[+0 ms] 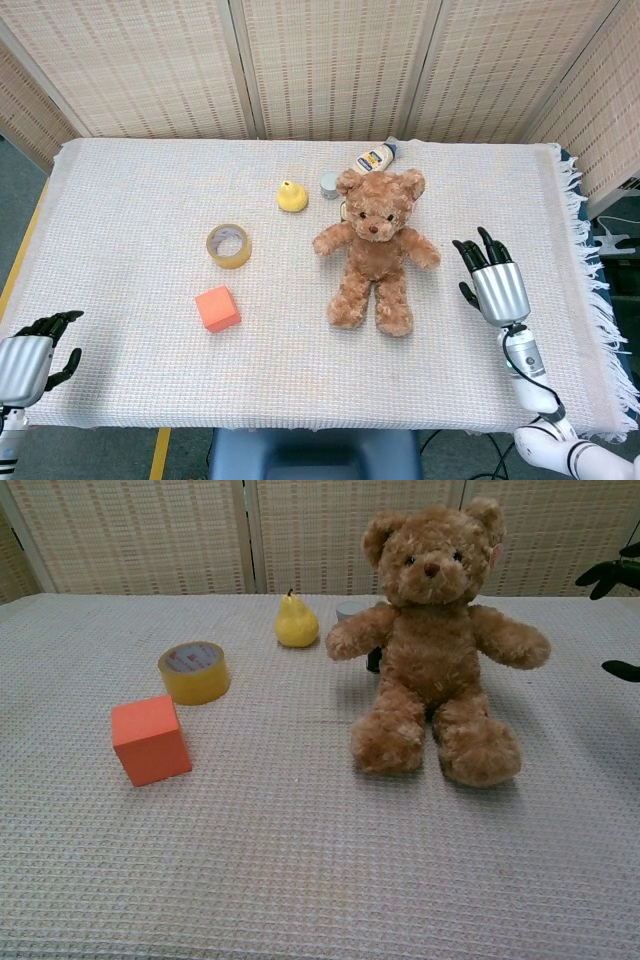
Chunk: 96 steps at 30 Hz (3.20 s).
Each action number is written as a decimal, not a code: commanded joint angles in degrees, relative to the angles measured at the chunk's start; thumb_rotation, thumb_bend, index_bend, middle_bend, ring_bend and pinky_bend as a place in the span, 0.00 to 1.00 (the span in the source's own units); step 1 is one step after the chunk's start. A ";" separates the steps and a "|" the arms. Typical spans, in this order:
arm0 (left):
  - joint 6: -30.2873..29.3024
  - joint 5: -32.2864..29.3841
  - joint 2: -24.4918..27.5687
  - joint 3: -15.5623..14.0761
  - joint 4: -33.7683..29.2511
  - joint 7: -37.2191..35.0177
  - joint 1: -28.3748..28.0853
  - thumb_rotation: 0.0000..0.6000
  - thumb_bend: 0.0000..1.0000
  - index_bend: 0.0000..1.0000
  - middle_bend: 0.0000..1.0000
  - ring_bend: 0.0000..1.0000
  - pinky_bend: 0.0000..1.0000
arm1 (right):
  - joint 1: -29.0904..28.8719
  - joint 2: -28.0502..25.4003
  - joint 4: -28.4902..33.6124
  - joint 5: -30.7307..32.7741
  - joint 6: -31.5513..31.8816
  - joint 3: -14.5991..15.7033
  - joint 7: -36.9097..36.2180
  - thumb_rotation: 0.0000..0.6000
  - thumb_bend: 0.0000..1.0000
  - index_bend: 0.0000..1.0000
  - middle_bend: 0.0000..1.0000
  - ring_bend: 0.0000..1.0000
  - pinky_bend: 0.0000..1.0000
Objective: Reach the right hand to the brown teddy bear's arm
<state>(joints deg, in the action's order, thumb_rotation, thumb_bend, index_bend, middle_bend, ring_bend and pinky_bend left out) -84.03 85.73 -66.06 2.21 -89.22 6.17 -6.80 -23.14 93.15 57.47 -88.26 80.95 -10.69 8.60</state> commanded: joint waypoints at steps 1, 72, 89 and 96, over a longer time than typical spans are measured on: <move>-0.09 0.32 0.09 -0.14 -0.16 -0.06 0.02 1.00 0.40 0.24 0.30 0.32 0.49 | -1.56 2.62 -3.77 0.06 -0.19 -0.33 -0.98 1.00 0.12 0.21 0.26 0.07 0.24; 0.56 3.05 0.83 -1.70 -0.75 -1.13 -0.31 1.00 0.40 0.24 0.32 0.32 0.49 | -13.64 26.28 -44.90 6.07 -1.41 -1.23 -16.32 1.00 0.17 0.61 0.47 0.30 0.48; 0.61 3.15 0.90 -1.80 -0.98 -0.90 -0.36 1.00 0.40 0.24 0.33 0.33 0.49 | -14.30 25.64 -44.39 6.66 2.45 -1.42 -16.01 1.00 0.17 0.61 0.47 0.30 0.48; 0.81 2.98 0.88 -1.84 -0.99 -0.69 -0.39 1.00 0.40 0.24 0.33 0.33 0.49 | -12.68 26.41 -45.02 5.76 -1.51 0.68 -16.33 1.00 0.17 0.61 0.47 0.30 0.48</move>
<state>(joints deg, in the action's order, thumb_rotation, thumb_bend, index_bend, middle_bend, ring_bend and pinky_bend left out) -83.22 88.70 -65.18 0.37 -90.21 5.48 -7.18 -36.19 119.28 12.79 -82.26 80.26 -10.50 -7.63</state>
